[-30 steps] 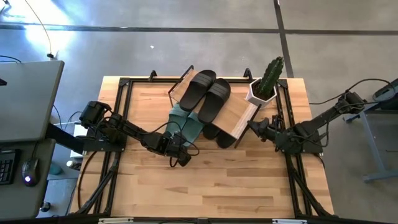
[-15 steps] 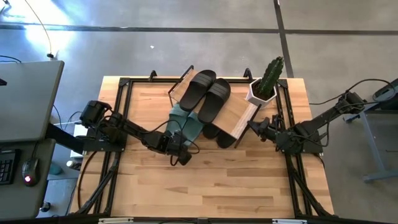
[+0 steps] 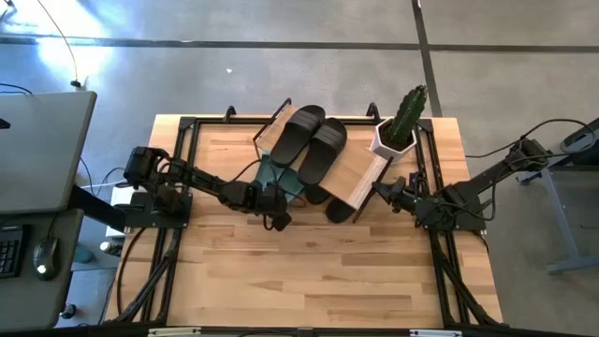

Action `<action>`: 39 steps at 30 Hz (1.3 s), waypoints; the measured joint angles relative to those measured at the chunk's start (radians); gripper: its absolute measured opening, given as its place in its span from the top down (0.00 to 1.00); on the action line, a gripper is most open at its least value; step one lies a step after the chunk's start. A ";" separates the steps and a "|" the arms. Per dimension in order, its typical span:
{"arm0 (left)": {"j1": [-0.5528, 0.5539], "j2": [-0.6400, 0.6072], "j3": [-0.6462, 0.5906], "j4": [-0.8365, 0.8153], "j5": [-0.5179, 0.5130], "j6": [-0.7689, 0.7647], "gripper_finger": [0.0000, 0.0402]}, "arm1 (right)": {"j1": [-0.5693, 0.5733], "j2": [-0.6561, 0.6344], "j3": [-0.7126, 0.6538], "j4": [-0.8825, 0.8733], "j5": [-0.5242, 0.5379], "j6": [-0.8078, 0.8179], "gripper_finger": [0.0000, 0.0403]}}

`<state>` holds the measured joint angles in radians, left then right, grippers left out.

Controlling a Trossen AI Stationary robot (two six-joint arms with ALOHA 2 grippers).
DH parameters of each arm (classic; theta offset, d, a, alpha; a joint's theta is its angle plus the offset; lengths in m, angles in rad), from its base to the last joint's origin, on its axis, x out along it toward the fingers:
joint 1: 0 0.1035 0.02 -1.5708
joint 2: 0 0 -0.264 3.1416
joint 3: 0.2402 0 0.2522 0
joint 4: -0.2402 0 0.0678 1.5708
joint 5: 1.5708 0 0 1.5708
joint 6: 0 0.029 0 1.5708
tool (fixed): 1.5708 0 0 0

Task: Pick and place slides into the shelf
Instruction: Put the green slide under the shelf

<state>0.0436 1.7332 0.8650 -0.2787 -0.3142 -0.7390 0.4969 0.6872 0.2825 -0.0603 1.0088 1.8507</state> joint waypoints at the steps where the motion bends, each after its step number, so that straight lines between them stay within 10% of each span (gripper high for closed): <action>1: 0.008 0.000 0.000 0.009 -0.003 0.017 1.00 | 0.000 0.000 0.000 -0.001 0.000 0.000 1.00; 39: 0.027 0.066 0.000 0.140 0.071 0.088 1.00 | 0.000 0.001 -0.002 0.019 -0.016 -0.019 1.00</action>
<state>0.0709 1.7993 0.8654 -0.1384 -0.2429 -0.6513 0.4973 0.6880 0.2810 -0.0412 0.9932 1.8320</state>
